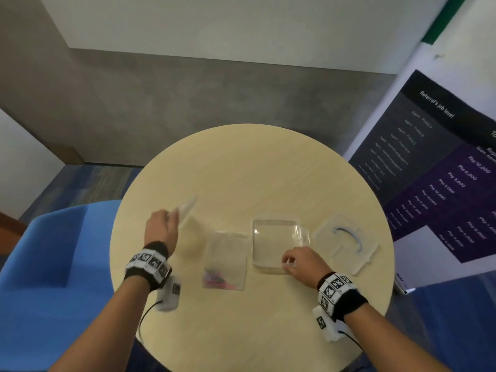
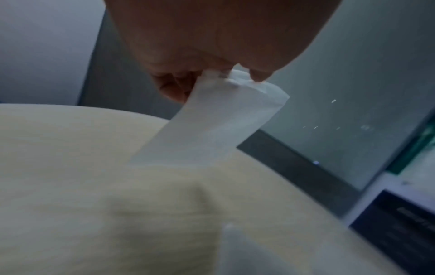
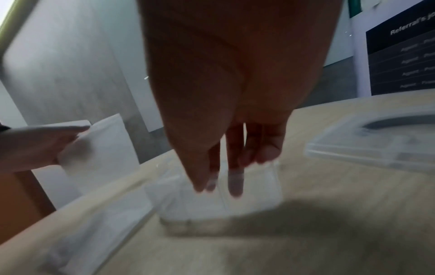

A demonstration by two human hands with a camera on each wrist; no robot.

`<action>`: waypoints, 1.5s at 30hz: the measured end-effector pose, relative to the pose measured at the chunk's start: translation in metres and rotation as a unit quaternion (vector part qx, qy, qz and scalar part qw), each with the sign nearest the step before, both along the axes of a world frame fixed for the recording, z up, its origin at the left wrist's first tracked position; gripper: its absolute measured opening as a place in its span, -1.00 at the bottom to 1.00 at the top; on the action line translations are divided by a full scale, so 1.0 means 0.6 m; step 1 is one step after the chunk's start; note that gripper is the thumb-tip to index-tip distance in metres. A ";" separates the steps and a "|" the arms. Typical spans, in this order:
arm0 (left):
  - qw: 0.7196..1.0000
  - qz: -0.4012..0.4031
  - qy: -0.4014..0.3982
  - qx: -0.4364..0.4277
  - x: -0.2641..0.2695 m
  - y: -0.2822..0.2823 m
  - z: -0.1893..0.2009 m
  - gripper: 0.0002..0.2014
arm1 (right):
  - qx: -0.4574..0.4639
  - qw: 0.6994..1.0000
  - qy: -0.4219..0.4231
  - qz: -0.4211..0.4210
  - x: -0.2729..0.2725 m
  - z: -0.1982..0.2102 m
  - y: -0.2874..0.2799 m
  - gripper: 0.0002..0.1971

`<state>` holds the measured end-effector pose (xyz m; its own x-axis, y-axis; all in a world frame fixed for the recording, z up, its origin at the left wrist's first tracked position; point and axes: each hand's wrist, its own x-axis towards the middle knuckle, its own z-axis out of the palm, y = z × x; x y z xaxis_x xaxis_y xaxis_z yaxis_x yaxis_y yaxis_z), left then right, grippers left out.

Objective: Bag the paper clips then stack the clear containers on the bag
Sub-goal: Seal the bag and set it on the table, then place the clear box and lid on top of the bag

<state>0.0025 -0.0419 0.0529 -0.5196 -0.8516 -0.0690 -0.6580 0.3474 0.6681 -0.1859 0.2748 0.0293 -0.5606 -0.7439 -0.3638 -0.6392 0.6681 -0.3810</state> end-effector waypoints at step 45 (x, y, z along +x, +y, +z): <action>0.890 -0.415 -0.148 -0.116 -0.192 0.262 -0.041 -0.84 | 0.027 0.985 0.162 0.051 -0.038 -0.031 -0.046 -0.77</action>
<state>-0.1125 0.1156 0.0285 -0.9644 -0.1931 -0.1809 -0.2471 0.9016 0.3550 -0.2089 0.2471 0.0105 -0.5772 -0.7868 -0.2186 -0.7864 0.6077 -0.1109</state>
